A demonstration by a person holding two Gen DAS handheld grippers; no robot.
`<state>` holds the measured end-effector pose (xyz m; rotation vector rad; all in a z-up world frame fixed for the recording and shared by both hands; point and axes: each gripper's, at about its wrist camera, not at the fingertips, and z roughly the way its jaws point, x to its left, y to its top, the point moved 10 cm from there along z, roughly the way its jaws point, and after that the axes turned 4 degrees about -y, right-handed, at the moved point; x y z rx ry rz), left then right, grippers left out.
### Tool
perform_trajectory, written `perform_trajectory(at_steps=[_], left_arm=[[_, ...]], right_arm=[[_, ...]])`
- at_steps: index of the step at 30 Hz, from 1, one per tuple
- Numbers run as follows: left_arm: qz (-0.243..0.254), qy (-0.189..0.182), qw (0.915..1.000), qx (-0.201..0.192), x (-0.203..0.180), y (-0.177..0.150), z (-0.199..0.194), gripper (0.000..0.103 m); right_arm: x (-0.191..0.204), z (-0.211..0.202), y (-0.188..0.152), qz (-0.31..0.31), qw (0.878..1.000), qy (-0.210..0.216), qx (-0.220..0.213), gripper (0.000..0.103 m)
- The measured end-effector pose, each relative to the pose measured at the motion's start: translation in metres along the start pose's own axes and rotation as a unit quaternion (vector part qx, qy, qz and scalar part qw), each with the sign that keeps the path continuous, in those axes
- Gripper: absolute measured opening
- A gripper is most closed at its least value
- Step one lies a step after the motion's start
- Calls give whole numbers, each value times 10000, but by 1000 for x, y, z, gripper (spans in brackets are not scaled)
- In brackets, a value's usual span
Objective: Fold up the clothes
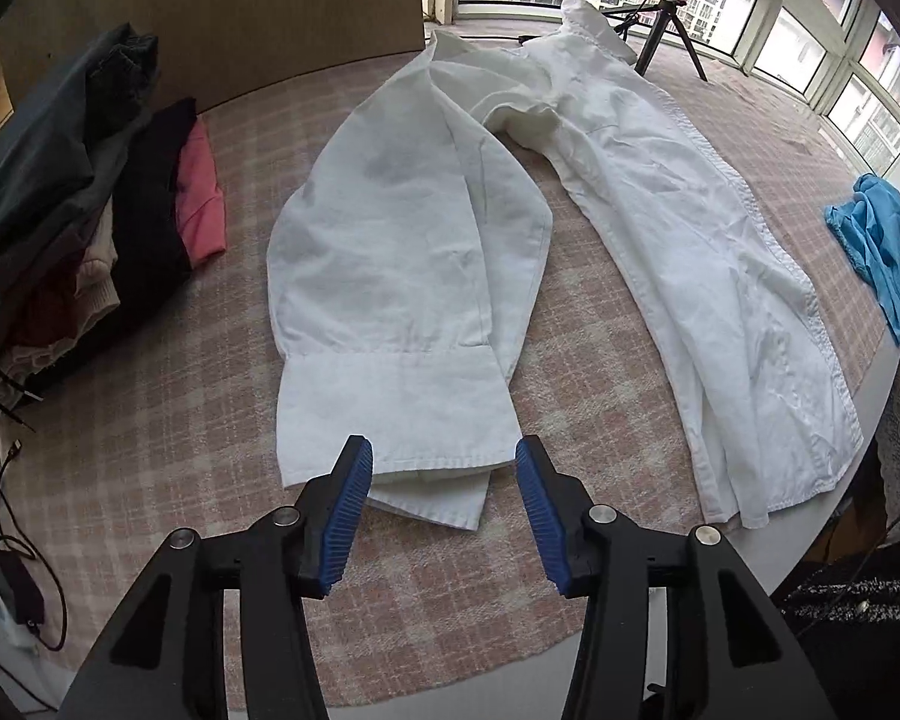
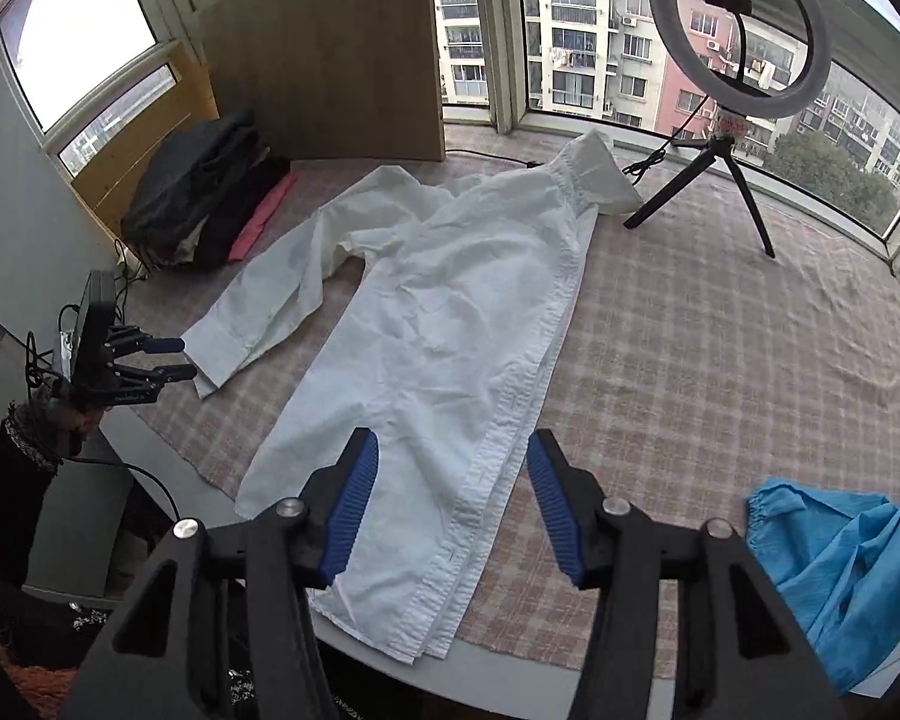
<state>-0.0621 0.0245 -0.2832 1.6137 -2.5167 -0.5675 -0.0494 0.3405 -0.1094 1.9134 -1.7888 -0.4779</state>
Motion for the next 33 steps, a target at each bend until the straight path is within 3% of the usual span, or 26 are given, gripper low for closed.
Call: perform_trajectory(at_steps=[2, 5, 8, 10, 11, 12, 13, 15, 22, 28, 32, 33], left_arm=[[85, -26, 9999, 122, -2, 3, 7, 49], [470, 212, 9979, 386, -10, 2, 23, 51], [732, 290, 9946, 681, -17, -1, 45, 51], [686, 161, 9951, 699, -16, 3, 49, 49], [662, 97, 9952, 708, -15, 5, 50, 42], [602, 6, 9956, 714, -14, 8, 51, 17], [419, -188, 9963, 720, -9, 12, 48, 4], [68, -488, 9967, 647, 5, 24, 35, 2], [-432, 111, 9988, -190, 101, 71, -45, 2], [-1104, 808, 9886, -624, 195, 81, -88, 2], [-1558, 700, 9819, -824, 224, 90, -90, 2], [-1575, 807, 9811, -786, 229, 90, -87, 9]], right_arm=[[-7, -9, 45, 2, 9993, 163, -351, 53], [-24, -5, 106, -110, 9982, 40, -593, 53], [-44, 22, 148, 10, 9987, 40, -516, 53], [-46, 43, 156, 137, 9988, 295, -358, 53], [-44, 56, 155, 125, 9989, 336, -293, 53], [-41, 69, 153, 114, 9990, 378, -228, 53], [-38, 83, 151, 94, 9990, 406, -158, 53], [-30, 119, 139, -6, 9993, 369, 3, 53], [-4, 266, 90, -551, 9932, -156, 1010, 53], [-14, 300, 107, -862, 9865, -413, 1326, 53], [-25, 327, 106, -1312, 9725, -687, 1796, 53], [-24, 328, 107, -1356, 9724, -600, 1800, 53]])
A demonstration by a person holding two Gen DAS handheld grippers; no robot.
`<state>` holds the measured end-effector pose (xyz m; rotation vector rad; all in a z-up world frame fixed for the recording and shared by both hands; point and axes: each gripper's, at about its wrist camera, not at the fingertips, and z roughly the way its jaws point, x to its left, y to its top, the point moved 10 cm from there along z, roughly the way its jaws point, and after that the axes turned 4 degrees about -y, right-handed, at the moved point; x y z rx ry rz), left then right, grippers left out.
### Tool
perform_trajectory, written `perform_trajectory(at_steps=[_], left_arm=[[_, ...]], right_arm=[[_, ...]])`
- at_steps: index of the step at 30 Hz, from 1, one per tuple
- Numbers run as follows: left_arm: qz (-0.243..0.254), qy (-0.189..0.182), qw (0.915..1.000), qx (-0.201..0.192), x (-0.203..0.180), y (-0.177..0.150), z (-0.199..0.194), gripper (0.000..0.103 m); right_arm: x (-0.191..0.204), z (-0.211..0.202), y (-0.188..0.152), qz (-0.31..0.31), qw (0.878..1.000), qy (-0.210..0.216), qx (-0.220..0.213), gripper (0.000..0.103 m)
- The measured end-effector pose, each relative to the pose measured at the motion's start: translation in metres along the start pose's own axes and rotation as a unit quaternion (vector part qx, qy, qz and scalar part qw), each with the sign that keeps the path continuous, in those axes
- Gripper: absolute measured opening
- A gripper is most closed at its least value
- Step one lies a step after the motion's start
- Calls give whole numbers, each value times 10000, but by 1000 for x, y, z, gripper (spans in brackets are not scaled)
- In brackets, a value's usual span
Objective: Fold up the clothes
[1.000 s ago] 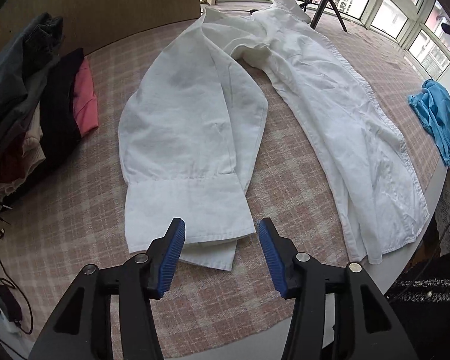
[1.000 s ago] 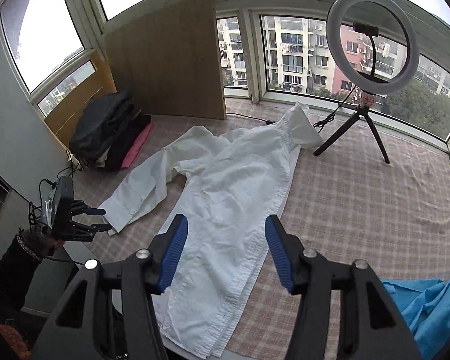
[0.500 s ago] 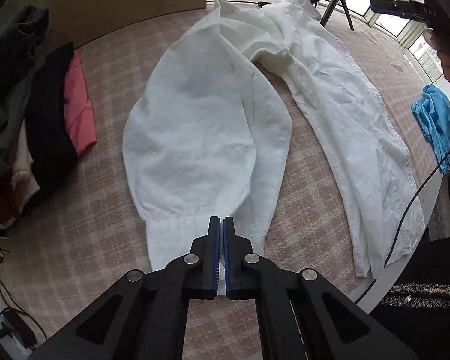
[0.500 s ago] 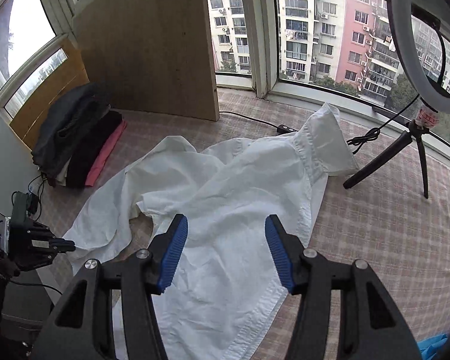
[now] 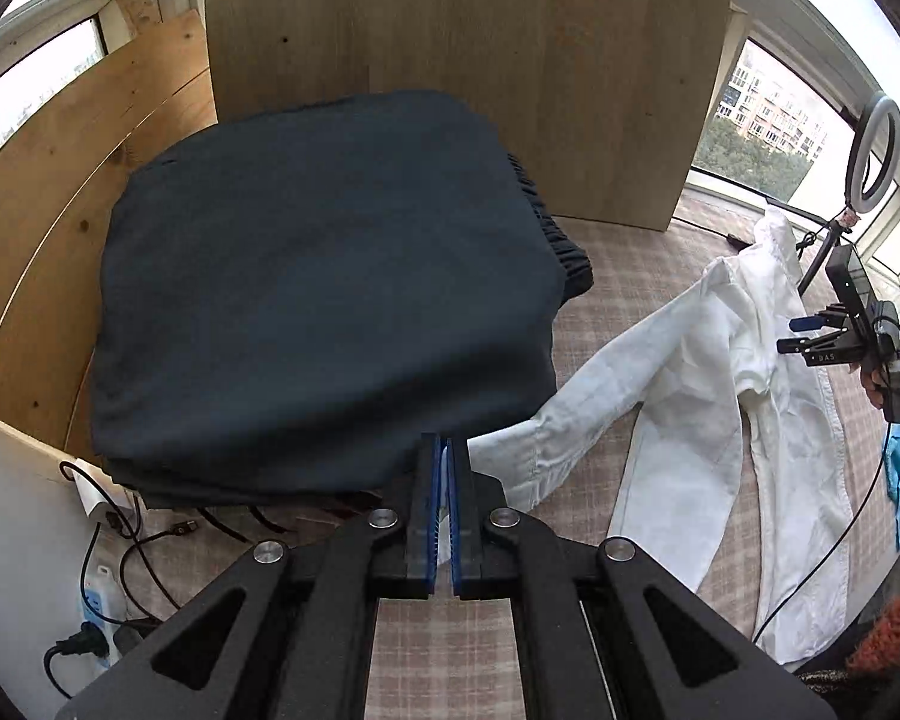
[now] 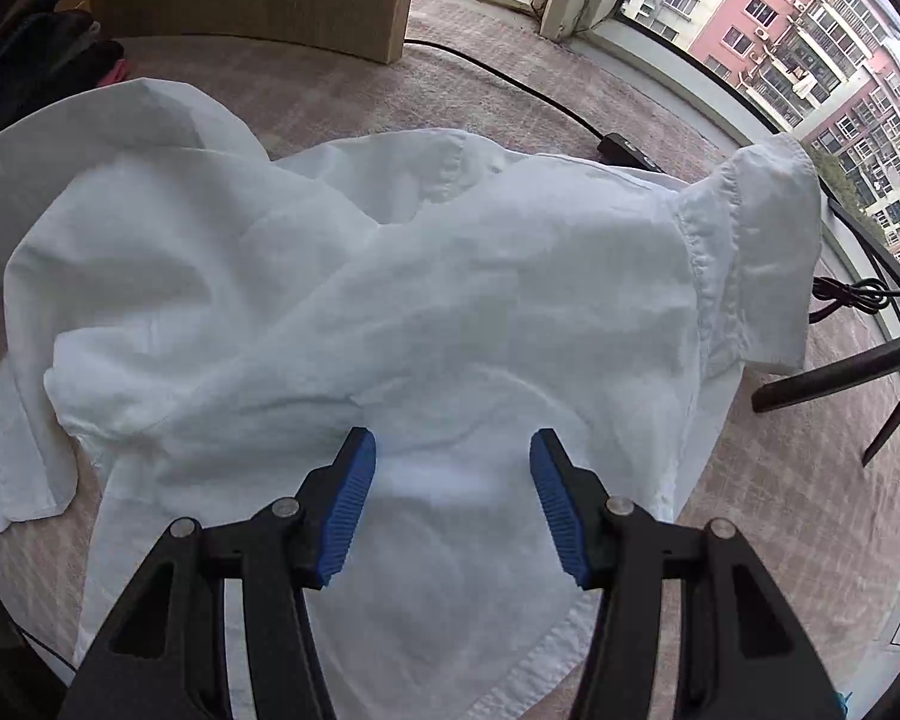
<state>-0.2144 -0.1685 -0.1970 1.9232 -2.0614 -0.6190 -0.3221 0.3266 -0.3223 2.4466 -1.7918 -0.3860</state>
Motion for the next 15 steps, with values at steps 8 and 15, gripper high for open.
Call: perform_trajectory(at_steps=[8, 15], left_arm=[[-4, 628, 9980, 121, 5, -46, -1, 42], [220, -147, 9963, 820, -68, -124, 30, 48]], right_arm=[[-7, -37, 42, 24, 9959, 555, -715, 53], [38, -31, 60, -391, 9928, 883, -713, 53]])
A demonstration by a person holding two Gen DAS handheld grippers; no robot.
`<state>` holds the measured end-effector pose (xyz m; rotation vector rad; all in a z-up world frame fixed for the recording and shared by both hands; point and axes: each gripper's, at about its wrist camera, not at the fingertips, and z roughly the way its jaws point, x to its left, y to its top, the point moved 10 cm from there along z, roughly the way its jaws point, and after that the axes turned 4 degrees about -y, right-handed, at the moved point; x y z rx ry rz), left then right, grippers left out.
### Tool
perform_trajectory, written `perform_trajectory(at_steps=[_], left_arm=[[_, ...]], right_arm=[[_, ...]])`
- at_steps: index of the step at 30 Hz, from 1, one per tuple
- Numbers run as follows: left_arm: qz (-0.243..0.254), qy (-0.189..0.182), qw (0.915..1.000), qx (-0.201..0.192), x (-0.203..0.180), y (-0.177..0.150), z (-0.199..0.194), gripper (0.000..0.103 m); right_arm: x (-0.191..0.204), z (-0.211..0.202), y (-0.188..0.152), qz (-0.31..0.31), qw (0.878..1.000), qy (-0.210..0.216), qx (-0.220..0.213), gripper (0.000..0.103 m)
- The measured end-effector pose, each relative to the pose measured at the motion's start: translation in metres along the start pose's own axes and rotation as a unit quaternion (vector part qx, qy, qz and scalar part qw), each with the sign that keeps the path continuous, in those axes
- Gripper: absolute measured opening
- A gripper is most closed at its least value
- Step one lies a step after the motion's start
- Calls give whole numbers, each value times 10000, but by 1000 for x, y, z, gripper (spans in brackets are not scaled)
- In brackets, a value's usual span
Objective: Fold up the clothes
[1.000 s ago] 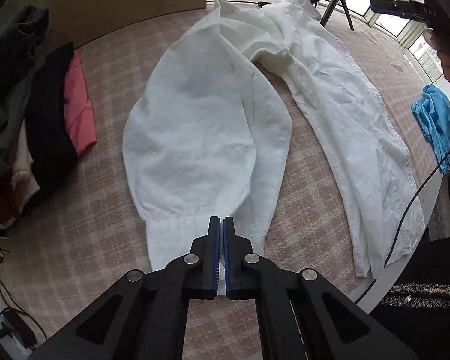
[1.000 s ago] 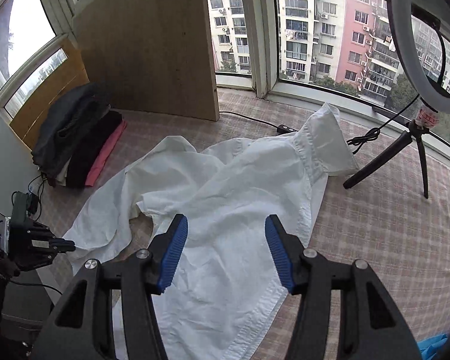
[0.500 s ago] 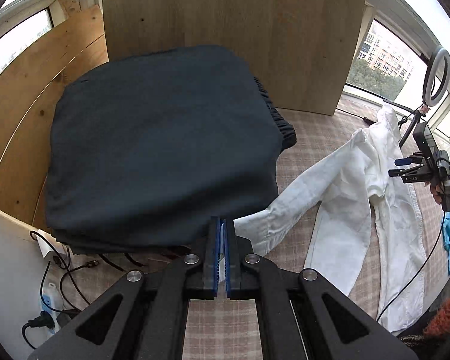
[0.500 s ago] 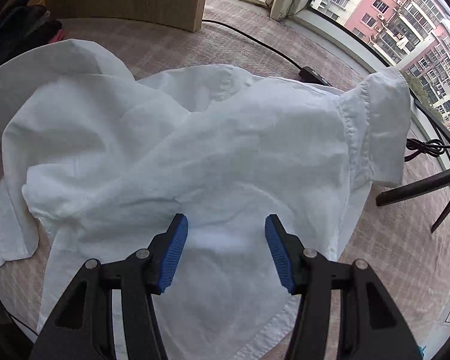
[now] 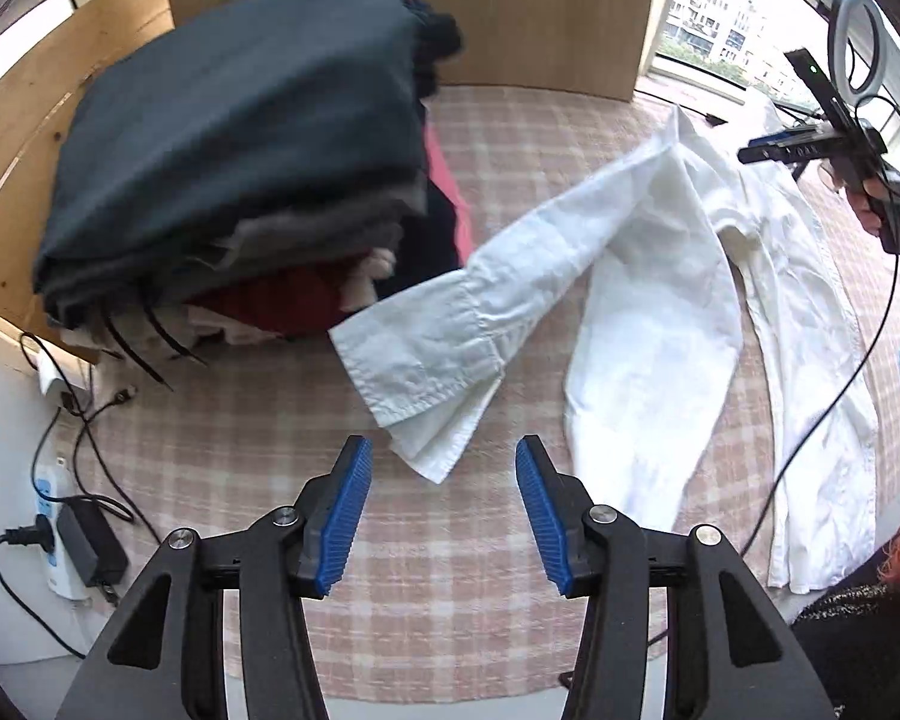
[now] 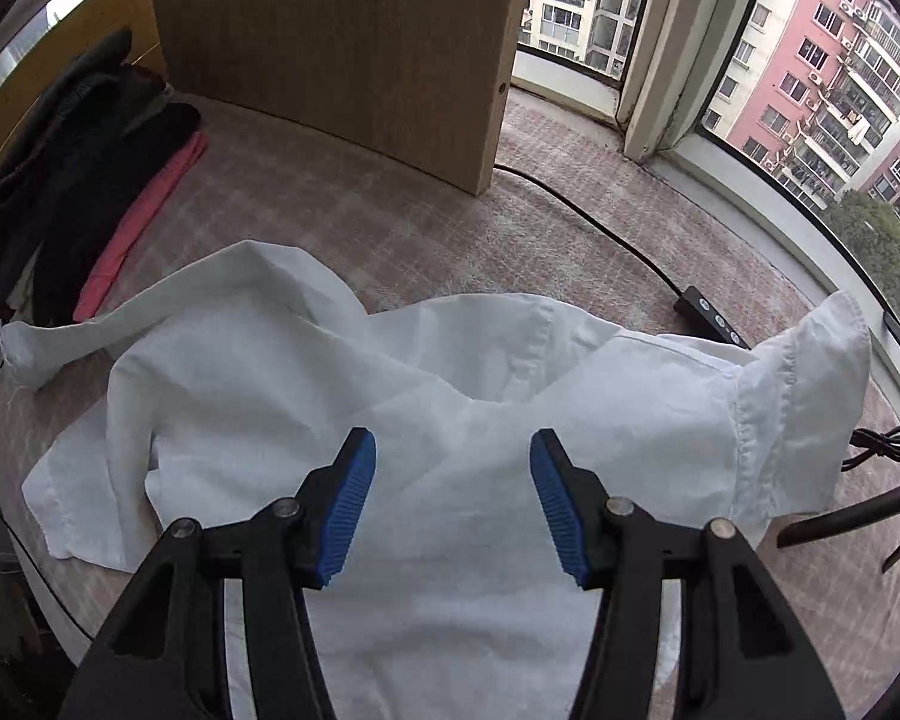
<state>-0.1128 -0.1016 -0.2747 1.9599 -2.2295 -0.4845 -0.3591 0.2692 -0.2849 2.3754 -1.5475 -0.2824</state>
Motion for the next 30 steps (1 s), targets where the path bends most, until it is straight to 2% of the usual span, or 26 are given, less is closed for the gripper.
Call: perform_trajectory(at_steps=[2, 5, 8, 11, 13, 15, 20, 24, 26, 27, 29, 30], left_arm=[[1, -267, 9995, 178, -19, -13, 19, 48], [-34, -378, 9987, 342, -28, -22, 35, 48], [27, -407, 9990, 183, -29, -26, 26, 48], [159, -440, 9989, 46, -31, -29, 22, 48], [420, -450, 9981, 90, -36, -25, 32, 48], [678, -426, 9966, 168, -36, -23, 43, 48], [1173, -709, 9898, 391, -44, -19, 61, 47], [1684, -949, 9799, 488, -51, -19, 58, 45], [1914, -1028, 9742, 607, -52, -21, 61, 37], [1925, -1108, 9723, 731, -50, -21, 65, 23], [1862, -1376, 9692, 836, -46, -18, 66, 18], [1875, -1425, 9682, 846, -44, -15, 64, 10]], right_arm=[[32, -1, 0, -269, 9993, 258, 11, 53], [82, -6, -5, -747, 9958, 529, 39, 53], [128, -15, -18, -1102, 9894, 939, 115, 53], [182, -21, -37, -1347, 9773, 1617, 259, 53], [212, -16, -50, -1583, 9720, 1696, 370, 53], [234, -10, -60, -1487, 9697, 1867, 520, 53], [287, -6, -89, -1255, 9622, 2307, 718, 53], [317, -7, -111, -1052, 9616, 2414, 774, 53], [326, -4, -118, -1056, 9671, 2199, 715, 53], [329, -4, -120, -1091, 9700, 2065, 669, 53], [335, -5, -124, -1100, 9753, 1833, 564, 53], [338, -6, -126, -1072, 9766, 1791, 510, 53]])
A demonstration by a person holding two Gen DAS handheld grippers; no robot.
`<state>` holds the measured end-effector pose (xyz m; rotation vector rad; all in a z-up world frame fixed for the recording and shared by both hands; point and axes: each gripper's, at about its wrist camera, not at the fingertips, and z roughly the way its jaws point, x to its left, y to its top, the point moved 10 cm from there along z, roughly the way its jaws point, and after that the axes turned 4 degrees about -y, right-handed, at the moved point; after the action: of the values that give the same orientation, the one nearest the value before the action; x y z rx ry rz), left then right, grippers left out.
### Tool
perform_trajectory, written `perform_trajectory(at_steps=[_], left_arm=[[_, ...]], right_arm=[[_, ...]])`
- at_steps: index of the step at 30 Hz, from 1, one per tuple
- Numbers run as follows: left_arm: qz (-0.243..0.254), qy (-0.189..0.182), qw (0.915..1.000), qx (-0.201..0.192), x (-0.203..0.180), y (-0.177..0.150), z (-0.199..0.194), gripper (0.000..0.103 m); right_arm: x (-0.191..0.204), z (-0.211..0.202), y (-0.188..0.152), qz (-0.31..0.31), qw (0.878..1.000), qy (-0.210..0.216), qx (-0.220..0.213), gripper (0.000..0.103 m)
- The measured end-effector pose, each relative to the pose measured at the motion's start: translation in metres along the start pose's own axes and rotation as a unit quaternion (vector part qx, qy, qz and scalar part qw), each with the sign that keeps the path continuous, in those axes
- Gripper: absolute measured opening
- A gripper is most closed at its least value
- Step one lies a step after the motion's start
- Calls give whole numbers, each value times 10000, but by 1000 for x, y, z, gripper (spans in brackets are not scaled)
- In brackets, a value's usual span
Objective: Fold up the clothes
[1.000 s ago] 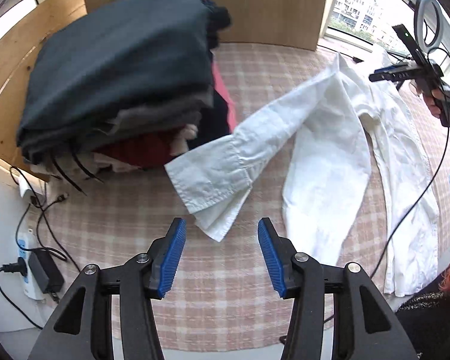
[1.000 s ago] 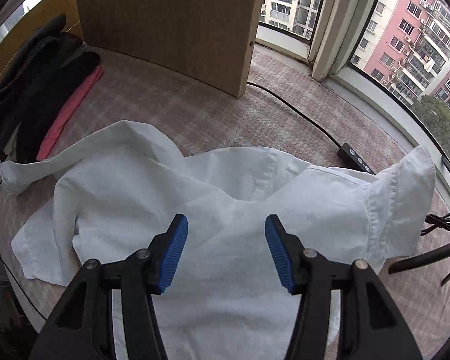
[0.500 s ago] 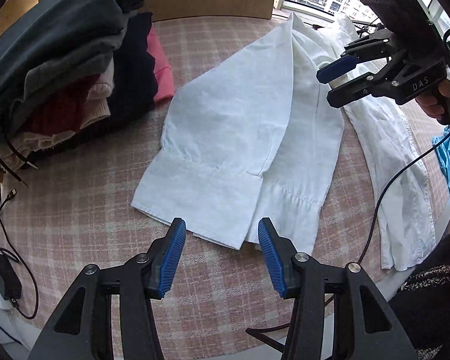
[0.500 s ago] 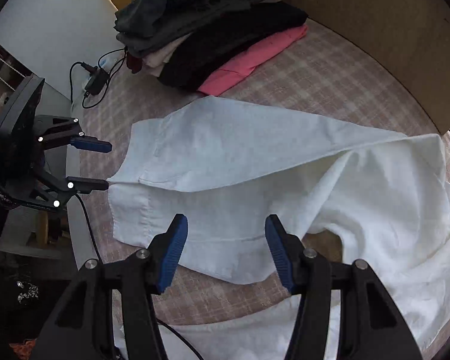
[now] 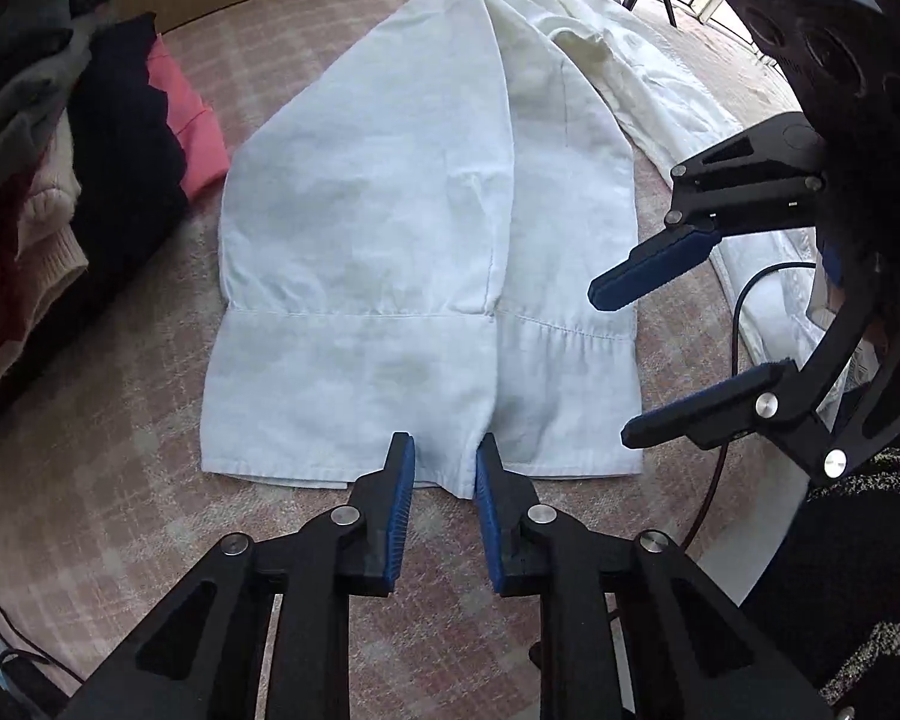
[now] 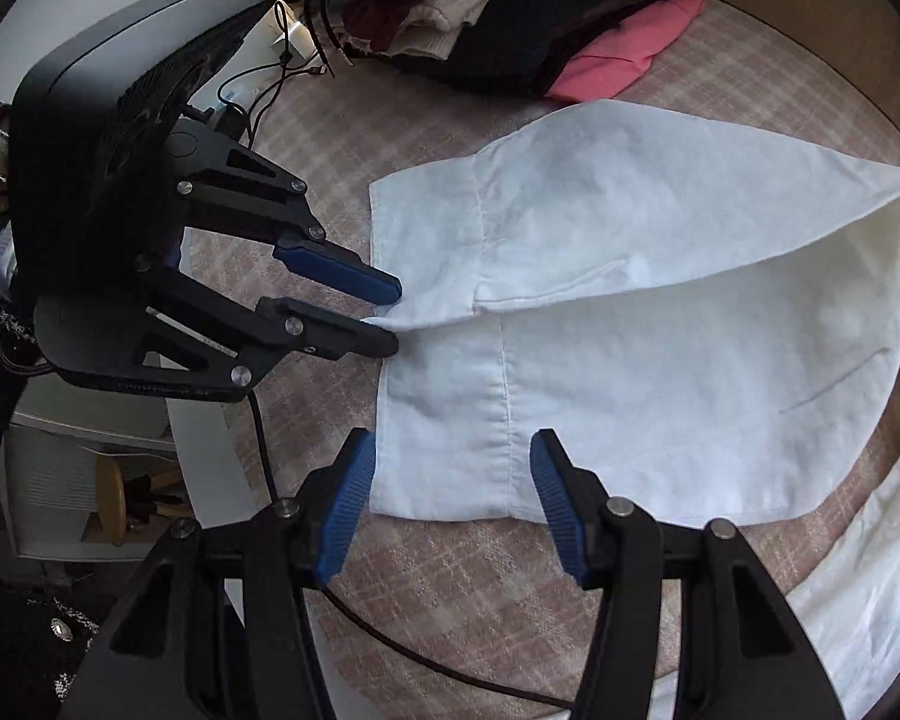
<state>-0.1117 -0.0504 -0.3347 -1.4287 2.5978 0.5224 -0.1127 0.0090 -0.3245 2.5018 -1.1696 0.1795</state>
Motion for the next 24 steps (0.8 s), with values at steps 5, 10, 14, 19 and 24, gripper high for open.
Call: perform_trajectory(at_steps=[5, 10, 14, 19, 24], left_arm=[[-12, 421, 9989, -228, 29, 15, -38, 3], [-35, 498, 9974, -527, 46, 30, -76, 3], [-26, 551, 9966, -615, 49, 35, -91, 3], [-208, 18, 9961, -858, 42, 44, -112, 3], [-482, -510, 9917, -1073, 39, 49, -134, 3]], right_arm=[[25, 10, 0, -194, 9987, -446, -174, 53], [31, 29, 14, -592, 9855, -1557, -311, 53], [21, 28, 18, -386, 9836, -1715, -393, 15], [-10, -21, 11, 939, 9904, -604, -819, 7], [-38, -137, 15, 2340, 9417, 643, -2332, 7]])
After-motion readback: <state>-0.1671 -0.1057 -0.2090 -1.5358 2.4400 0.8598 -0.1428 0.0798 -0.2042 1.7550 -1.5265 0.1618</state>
